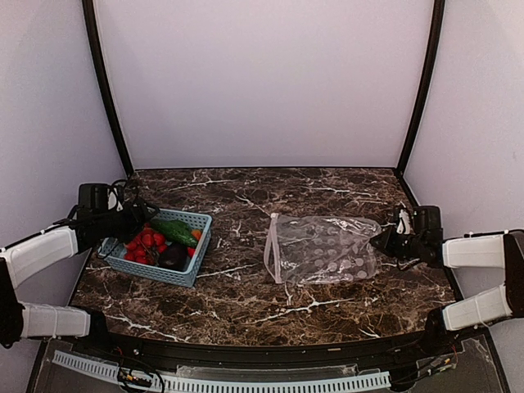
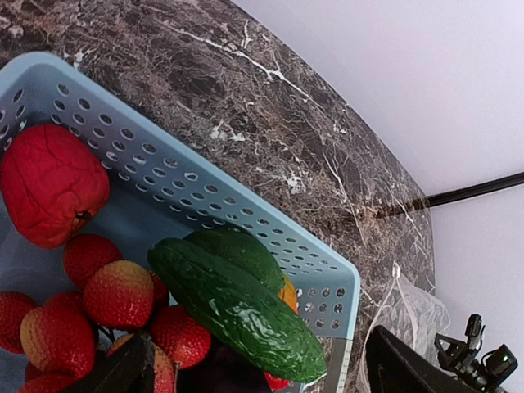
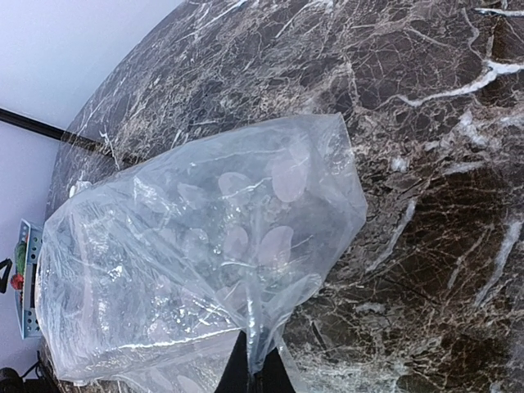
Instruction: Open the zip-top bag and remove the fake food
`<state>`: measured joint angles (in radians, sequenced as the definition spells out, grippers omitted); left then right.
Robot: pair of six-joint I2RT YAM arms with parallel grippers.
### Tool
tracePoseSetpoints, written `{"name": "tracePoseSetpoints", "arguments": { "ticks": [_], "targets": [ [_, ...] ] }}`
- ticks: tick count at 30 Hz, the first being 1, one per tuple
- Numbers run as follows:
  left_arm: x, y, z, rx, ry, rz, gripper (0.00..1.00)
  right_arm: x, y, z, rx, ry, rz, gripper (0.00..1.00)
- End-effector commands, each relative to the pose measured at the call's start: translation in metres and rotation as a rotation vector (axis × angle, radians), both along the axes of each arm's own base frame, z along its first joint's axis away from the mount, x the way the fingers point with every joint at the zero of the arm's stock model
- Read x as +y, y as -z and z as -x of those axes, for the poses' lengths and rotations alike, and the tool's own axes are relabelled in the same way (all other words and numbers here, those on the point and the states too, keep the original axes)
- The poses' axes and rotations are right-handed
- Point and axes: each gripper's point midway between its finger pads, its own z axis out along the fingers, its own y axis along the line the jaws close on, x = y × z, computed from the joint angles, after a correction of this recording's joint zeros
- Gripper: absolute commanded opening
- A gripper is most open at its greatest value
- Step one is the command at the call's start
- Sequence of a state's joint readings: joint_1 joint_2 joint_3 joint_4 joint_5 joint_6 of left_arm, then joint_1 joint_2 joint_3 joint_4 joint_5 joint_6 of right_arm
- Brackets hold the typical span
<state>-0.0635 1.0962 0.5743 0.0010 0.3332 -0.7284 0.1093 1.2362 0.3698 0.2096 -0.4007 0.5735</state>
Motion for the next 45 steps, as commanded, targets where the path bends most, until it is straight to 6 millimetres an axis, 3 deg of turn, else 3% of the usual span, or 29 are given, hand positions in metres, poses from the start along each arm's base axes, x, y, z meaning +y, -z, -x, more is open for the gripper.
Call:
{"name": "tracePoseSetpoints", "arguments": {
  "ticks": [1, 10, 15, 19, 24, 31, 39, 43, 45],
  "targets": [
    [0.005, -0.024, 0.005, -0.046, 0.022, -0.068, 0.90, -0.002, -0.013, -0.016, -0.044, -0.002, 0.004, 0.00],
    [0.008, -0.048, 0.008, -0.129, 0.060, -0.163, 0.99, -0.006, -0.031, -0.053, -0.088, 0.008, -0.008, 0.00],
    [0.001, -0.048, 0.006, -0.134, 0.099, -0.183, 0.99, 0.006, -0.038, -0.073, -0.098, -0.022, -0.078, 0.00],
    [-0.017, -0.043, 0.004, -0.131, 0.154, -0.225, 0.99, 0.022, -0.033, -0.080, -0.086, -0.065, -0.113, 0.00],
    [-0.036, -0.042, 0.000, -0.143, 0.219, -0.273, 0.99, 0.032, -0.034, -0.089, -0.088, -0.104, -0.102, 0.26],
    [-0.056, -0.045, -0.010, -0.131, 0.308, -0.341, 0.99, 0.029, -0.047, -0.098, -0.111, -0.138, -0.020, 0.52],
    [-0.056, -0.071, -0.033, -0.138, 0.322, -0.423, 0.99, -0.011, -0.100, -0.111, -0.205, -0.067, 0.142, 0.89],
    [-0.058, -0.095, -0.046, -0.186, 0.306, -0.430, 0.99, -0.029, -0.126, -0.113, -0.251, -0.027, 0.169, 0.94],
    [-0.062, -0.116, -0.056, -0.218, 0.315, -0.430, 0.99, -0.021, -0.146, -0.112, -0.313, -0.076, 0.160, 0.97]
  ]
}}
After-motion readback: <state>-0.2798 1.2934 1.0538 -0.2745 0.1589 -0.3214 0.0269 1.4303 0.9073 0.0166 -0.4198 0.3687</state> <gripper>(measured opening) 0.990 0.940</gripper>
